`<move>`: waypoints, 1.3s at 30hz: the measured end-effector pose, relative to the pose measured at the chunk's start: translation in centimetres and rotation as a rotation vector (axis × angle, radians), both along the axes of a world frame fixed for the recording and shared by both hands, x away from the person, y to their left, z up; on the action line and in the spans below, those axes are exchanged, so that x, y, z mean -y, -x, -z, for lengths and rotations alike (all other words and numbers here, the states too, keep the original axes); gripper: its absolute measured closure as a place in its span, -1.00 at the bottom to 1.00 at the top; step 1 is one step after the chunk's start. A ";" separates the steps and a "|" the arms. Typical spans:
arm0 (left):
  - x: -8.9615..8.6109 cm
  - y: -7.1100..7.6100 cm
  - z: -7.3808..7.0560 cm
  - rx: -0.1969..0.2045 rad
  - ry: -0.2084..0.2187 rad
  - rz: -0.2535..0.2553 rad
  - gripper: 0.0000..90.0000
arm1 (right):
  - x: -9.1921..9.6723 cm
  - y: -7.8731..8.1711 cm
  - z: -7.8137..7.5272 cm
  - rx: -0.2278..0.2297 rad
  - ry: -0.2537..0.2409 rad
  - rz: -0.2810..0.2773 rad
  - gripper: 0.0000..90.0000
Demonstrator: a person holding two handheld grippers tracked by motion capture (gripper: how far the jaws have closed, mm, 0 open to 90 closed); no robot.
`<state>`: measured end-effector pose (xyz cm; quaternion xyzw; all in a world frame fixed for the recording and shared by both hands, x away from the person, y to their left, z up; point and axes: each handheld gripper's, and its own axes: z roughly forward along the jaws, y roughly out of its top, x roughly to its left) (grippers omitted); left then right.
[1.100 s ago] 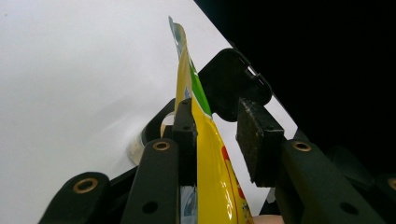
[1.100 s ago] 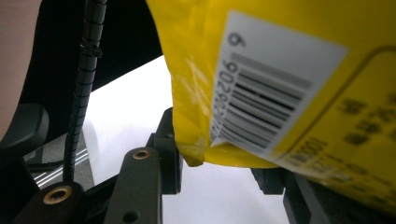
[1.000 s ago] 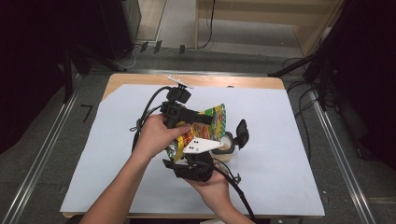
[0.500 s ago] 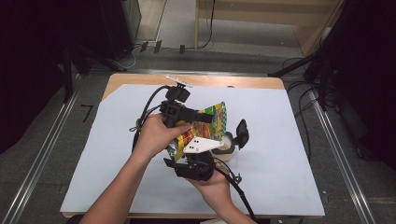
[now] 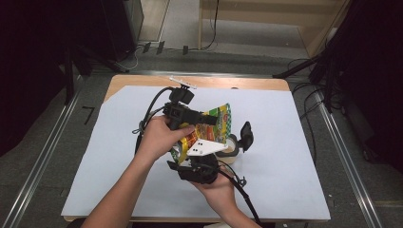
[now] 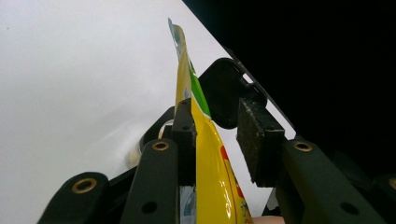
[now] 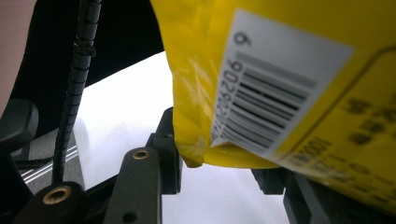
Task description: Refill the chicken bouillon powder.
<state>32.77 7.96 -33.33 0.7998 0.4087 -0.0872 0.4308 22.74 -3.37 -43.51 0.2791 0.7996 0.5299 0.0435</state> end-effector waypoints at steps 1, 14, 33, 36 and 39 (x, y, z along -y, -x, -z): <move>0.0 0.0 0.0 0.001 -0.003 0.000 0.53 | 0.0 0.0 0.0 0.001 0.001 0.000 0.36; 0.0 -0.1 0.1 0.001 -0.005 0.005 0.54 | 0.0 0.0 0.0 -0.004 0.002 0.002 0.36; 0.1 -0.1 0.1 0.002 -0.003 0.005 0.54 | 0.1 -0.1 0.1 -0.003 0.007 0.004 0.36; 0.1 -0.1 0.2 0.003 -0.004 0.003 0.54 | 0.1 -0.1 0.1 -0.004 0.008 0.004 0.36; 0.1 -0.2 0.2 0.004 -0.006 0.005 0.54 | 0.1 -0.1 0.1 -0.005 0.008 0.004 0.36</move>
